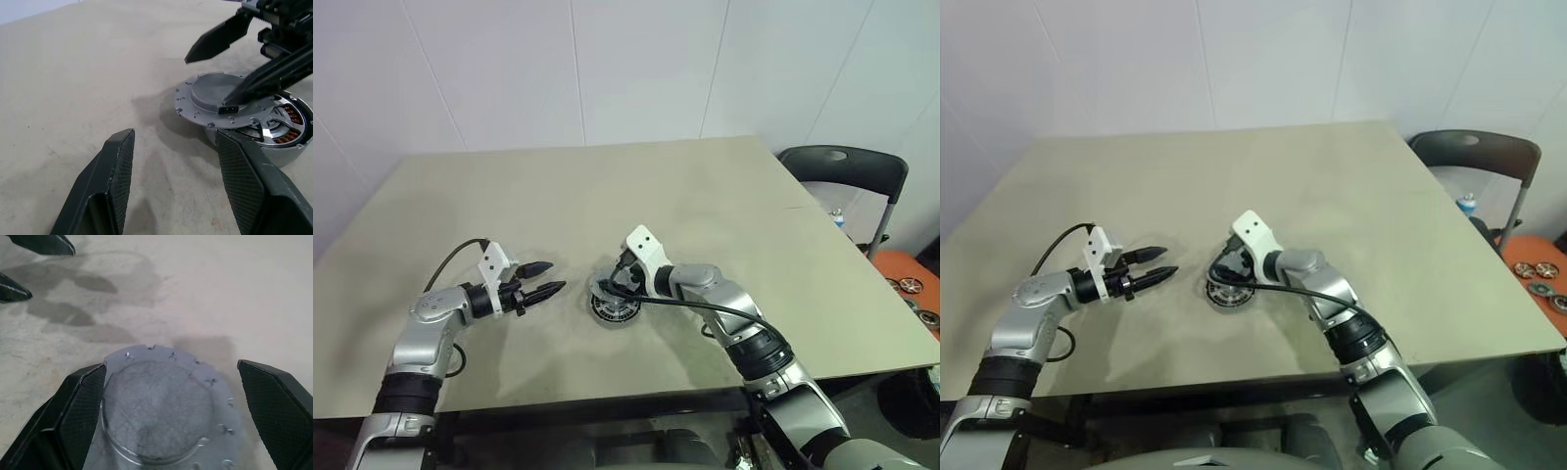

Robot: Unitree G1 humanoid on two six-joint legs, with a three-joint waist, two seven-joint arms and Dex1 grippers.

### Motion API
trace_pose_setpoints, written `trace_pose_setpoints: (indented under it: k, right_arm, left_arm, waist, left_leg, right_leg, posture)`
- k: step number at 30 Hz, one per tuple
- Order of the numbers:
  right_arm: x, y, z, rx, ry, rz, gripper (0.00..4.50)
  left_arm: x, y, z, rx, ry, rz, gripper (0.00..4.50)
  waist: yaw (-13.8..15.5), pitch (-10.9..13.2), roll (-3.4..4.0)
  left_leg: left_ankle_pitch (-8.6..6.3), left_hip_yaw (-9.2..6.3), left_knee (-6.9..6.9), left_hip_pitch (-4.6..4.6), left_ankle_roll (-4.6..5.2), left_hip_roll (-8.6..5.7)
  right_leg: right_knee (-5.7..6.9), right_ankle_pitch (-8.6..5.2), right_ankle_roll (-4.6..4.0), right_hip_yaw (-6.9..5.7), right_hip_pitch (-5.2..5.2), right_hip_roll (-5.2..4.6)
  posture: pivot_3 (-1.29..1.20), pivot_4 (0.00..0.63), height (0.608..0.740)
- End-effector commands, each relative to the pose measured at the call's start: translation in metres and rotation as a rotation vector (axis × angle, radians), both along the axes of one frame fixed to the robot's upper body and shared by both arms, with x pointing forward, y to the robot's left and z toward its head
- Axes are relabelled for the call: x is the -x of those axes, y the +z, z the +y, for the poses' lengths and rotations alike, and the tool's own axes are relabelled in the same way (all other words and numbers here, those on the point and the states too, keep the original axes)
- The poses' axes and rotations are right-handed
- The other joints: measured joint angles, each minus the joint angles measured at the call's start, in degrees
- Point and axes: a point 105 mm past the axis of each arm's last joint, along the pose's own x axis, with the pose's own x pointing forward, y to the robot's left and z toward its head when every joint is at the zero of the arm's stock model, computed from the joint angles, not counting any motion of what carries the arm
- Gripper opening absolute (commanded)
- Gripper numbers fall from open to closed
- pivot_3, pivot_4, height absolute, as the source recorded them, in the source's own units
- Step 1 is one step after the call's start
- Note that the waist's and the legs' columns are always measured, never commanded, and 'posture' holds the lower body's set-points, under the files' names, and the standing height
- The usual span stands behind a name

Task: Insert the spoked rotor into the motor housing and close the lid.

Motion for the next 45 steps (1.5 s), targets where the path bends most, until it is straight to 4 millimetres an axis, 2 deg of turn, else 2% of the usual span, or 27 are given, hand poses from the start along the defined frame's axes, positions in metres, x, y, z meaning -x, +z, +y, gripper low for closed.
trace_pose_setpoints:
  k: [1,8,11,13,14,17,20,24,29,37,40,45]
  right_arm:
    - [0.007,0.011,0.012,-0.113,0.027,0.078,4.47]
    - [0.002,0.003,0.007,-0.028,-0.005,0.024,4.47]
    - [0.004,0.001,0.008,-0.019,0.007,0.016,3.96]
    - [0.004,0.001,0.008,-0.02,0.007,0.014,3.36]
    - [0.004,0.002,0.008,-0.021,0.007,0.011,3.23]
    - [0.006,0.006,0.011,-0.053,0.033,0.003,3.23]
    - [0.014,0.025,0.022,-0.225,0.086,0.043,3.23]
    - [0.016,0.033,0.019,-0.26,0.122,0.028,3.23]
    - [0.022,0.012,0.008,-0.099,0.184,-0.006,3.23]
    - [0.029,-0.012,-0.002,0.051,0.233,-0.021,3.23]
    - [0.034,-0.021,-0.006,0.075,0.262,0.019,3.23]
    - [0.038,-0.02,-0.009,0.043,0.286,0.053,3.23]
  left_arm:
    - [-0.004,0.01,0.003,0.003,0.018,-0.039,2.77]
    - [-0.006,0.01,0.002,0.0,0.028,-0.044,2.77]
    - [-0.007,0.011,0.002,-0.006,0.036,-0.053,2.77]
    - [-0.008,0.011,0.002,-0.01,0.04,-0.055,2.77]
    - [-0.008,0.011,0.003,-0.013,0.043,-0.057,2.77]
    - [-0.009,0.012,0.004,-0.019,0.05,-0.06,2.77]
    - [-0.01,0.011,0.004,-0.022,0.054,-0.057,2.77]
    - [-0.01,0.008,0.003,-0.02,0.052,-0.049,2.77]
    - [-0.011,0.007,0.002,-0.021,0.053,-0.045,2.77]
    - [-0.012,0.007,0.002,-0.023,0.053,-0.044,2.77]
    - [-0.012,0.007,0.003,-0.025,0.054,-0.044,2.77]
    - [-0.012,0.006,0.002,-0.027,0.055,-0.039,2.77]
  waist:
    - [0.0,0.0,0.0]
    - [0.0,0.0,0.0]
    - [0.0,0.0,0.0]
    - [-0.1,0.0,0.0]
    - [0.0,0.0,0.0]
    - [0.0,0.0,0.0]
    - [-0.1,0.0,0.0]
    - [-0.3,0.0,0.0]
    - [-0.1,0.0,0.0]
    - [0.0,0.0,-0.01]
    - [0.1,0.0,-0.01]
    - [0.3,0.0,-0.01]
  left_leg:
    - [0.0,0.0,-0.01,0.0,0.0,0.0]
    - [0.0,0.0,-0.01,0.0,0.0,0.0]
    - [0.0,0.0,-0.02,0.0,0.0,0.0]
    - [0.0,0.0,-0.02,0.0,0.0,0.0]
    - [0.0,0.0,-0.01,0.0,0.0,0.0]
    - [0.0,0.0,0.0,0.0,0.0,0.0]
    - [0.0,0.0,-0.01,0.0,0.0,0.0]
    - [0.0,0.0,-0.02,0.0,0.0,0.01]
    - [0.0,0.01,-0.01,0.0,0.0,0.0]
    - [0.0,0.01,0.0,0.01,0.0,0.0]
    - [0.0,0.01,0.0,0.02,0.0,0.0]
    - [-0.01,-0.01,0.0,0.02,0.01,-0.05]
  right_leg:
    - [0.0,0.0,0.0,0.0,-0.01,0.0]
    - [0.01,0.0,0.0,0.0,-0.02,0.0]
    - [0.01,0.0,0.0,0.0,-0.02,0.0]
    - [0.01,0.0,0.0,0.0,-0.02,0.0]
    - [0.01,0.0,0.0,0.0,-0.02,0.0]
    - [0.02,0.0,0.0,0.0,-0.01,0.0]
    - [0.01,0.0,0.0,0.0,-0.01,0.0]
    - [0.02,0.0,0.0,0.01,-0.03,0.02]
    - [0.01,0.0,0.0,0.0,-0.01,0.0]
    - [0.01,0.0,0.01,0.0,0.0,0.0]
    - [0.0,0.0,0.01,0.0,0.02,-0.01]
    - [-0.08,0.0,0.01,-0.03,0.07,-0.01]
  posture:
    - [0.0,0.0,0.74]
    - [0.0,0.0,0.74]
    - [0.0,0.0,0.74]
    - [0.0,0.0,0.74]
    - [0.0,0.0,0.74]
    - [0.0,0.0,0.74]
    - [0.0,0.0,0.74]
    - [0.0,0.0,0.74]
    - [0.0,0.0,0.74]
    - [0.0,0.0,0.74]
    - [0.0,0.0,0.74]
    - [0.0,0.0,0.74]
